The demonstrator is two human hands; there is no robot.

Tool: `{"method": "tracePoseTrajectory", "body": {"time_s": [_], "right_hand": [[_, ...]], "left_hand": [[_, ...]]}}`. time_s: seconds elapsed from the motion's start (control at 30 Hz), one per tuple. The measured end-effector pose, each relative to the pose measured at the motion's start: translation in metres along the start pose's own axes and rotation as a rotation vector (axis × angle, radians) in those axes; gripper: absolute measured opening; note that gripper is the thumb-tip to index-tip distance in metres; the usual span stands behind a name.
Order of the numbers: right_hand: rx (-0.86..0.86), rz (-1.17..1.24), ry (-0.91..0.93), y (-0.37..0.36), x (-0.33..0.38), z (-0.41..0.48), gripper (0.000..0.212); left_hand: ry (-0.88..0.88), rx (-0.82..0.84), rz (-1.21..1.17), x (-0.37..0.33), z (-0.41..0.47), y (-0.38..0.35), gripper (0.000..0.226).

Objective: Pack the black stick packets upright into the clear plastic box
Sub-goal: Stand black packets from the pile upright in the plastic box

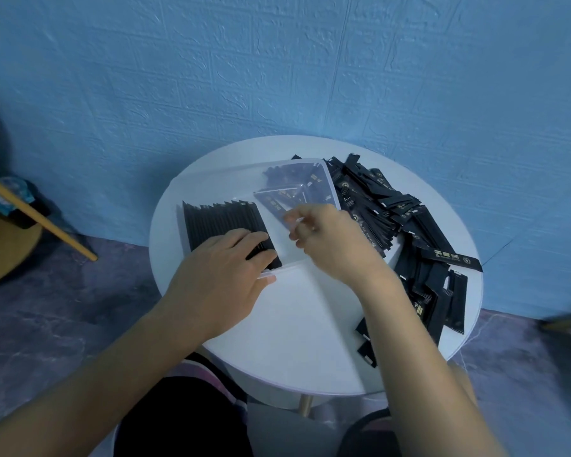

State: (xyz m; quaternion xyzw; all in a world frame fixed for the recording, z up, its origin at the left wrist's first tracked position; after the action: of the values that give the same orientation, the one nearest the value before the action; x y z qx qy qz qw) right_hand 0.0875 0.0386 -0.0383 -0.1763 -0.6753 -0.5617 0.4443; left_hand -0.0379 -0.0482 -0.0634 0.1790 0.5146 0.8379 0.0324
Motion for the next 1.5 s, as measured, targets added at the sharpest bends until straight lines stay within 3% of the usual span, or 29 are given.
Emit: {"method": "tracePoseTrajectory", "body": {"time_s": [0.13, 0.2, 0.27, 0.33, 0.43, 0.53, 1.07, 1.23, 1.37, 1.5], "right_hand": [[-0.09, 0.403, -0.009, 0.041, -0.013, -0.006, 0.019], [-0.226, 0.445, -0.041, 0.068, -0.029, -0.009, 0.018], [-0.357, 0.302, -0.093, 0.087, -0.051, -0.009, 0.014], [-0.397, -0.001, -0.159, 0.094, -0.067, -0.006, 0.005], [-0.355, -0.297, -0.224, 0.086, -0.076, -0.001, 0.029], [-0.345, -0.322, -0.219, 0.08, -0.08, 0.005, 0.036], [-0.269, -0.249, -0.219, 0.074, -0.081, 0.005, 0.014], [-0.386, -0.247, -0.142, 0.092, -0.057, -0.004, 0.012], [-0.553, -0.095, 0.019, 0.115, -0.014, -0.024, 0.01], [-0.512, 0.139, 0.222, 0.104, 0.032, -0.034, 0.01]], "left_hand": [[0.013, 0.006, -0.015, 0.003, 0.001, -0.002, 0.035], [0.021, -0.011, -0.023, 0.003, 0.001, -0.001, 0.033], [0.024, -0.02, -0.026, 0.002, 0.001, -0.001, 0.035], [0.019, -0.013, -0.022, 0.0, 0.001, -0.002, 0.037], [0.008, -0.002, -0.02, -0.001, 0.0, -0.003, 0.039], [0.006, -0.008, -0.02, -0.001, 0.0, -0.002, 0.038], [0.018, -0.005, -0.025, -0.001, -0.001, -0.002, 0.038], [0.016, 0.007, -0.023, -0.001, 0.0, -0.003, 0.038], [0.025, 0.005, -0.009, -0.002, -0.001, -0.002, 0.038], [0.017, 0.005, -0.005, -0.003, -0.001, -0.002, 0.039]]}}
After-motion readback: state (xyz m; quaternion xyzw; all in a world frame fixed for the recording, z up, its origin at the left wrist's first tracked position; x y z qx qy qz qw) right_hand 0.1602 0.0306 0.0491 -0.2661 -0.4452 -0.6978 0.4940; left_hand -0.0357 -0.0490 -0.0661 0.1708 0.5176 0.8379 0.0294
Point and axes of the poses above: each hand's wrist, its own z-axis towards the middle knuckle, its own y-axis out of the back of the hand, x = y × z, the point moved 8 cm from there along z, towards the middle knuckle, and after that the axes turned 9 degrees about z, right-handed, at the moved point
